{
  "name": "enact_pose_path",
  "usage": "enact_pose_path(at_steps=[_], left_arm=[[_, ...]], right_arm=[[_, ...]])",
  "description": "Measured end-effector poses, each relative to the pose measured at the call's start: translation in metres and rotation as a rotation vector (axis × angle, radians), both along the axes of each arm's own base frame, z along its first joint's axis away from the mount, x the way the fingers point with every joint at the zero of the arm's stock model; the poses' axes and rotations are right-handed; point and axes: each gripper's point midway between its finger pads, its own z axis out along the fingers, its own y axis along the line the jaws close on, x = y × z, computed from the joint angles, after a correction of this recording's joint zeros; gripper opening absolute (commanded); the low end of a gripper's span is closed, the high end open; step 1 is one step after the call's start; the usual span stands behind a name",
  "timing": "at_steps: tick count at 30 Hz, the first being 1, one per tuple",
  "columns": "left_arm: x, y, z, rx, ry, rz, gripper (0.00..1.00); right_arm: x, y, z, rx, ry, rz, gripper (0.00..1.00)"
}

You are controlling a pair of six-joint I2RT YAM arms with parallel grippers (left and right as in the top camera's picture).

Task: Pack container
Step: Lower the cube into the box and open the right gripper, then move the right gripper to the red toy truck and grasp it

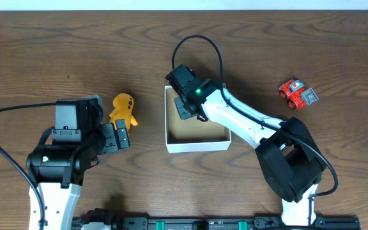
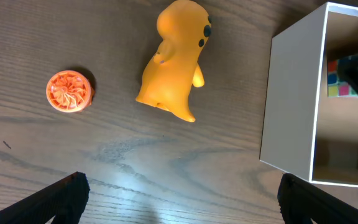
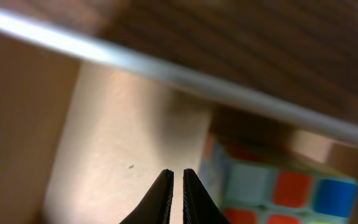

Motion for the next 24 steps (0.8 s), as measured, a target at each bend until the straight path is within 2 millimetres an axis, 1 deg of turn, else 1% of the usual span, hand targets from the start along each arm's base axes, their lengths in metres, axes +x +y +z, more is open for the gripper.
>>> enact_pose_path(at_steps=[1, 5, 11, 14, 16, 21, 23, 24], left_arm=[[0.000, 0.000, 0.000, 0.000, 0.000, 0.000, 0.98], [0.000, 0.000, 0.000, 0.000, 0.000, 0.000, 0.98], [0.000, 0.000, 0.000, 0.000, 0.000, 0.000, 0.98], [0.000, 0.000, 0.000, 0.000, 0.000, 0.000, 0.98], [0.000, 0.000, 0.000, 0.000, 0.000, 0.000, 0.98], [0.000, 0.000, 0.000, 0.000, 0.000, 0.000, 0.98], [0.000, 0.000, 0.000, 0.000, 0.000, 0.000, 0.98], [0.000, 0.000, 0.000, 0.000, 0.000, 0.000, 0.98]], right_arm=[[0.001, -0.002, 0.000, -0.010, -0.006, -0.011, 0.09], [0.003, -0.022, 0.000, -0.076, -0.024, -0.106, 0.13], [0.007, -0.037, 0.002, -0.111, -0.047, -0.176, 0.13], [0.008, -0.040, 0.003, -0.120, -0.059, -0.202, 0.18], [0.009, -0.040, 0.003, -0.117, -0.064, -0.214, 0.27], [0.010, -0.039, 0.004, -0.110, -0.069, -0.217, 0.31], [0.009, -0.036, 0.003, -0.102, -0.058, -0.199, 0.33], [0.008, -0.035, 0.002, -0.097, -0.048, -0.188, 0.38]])
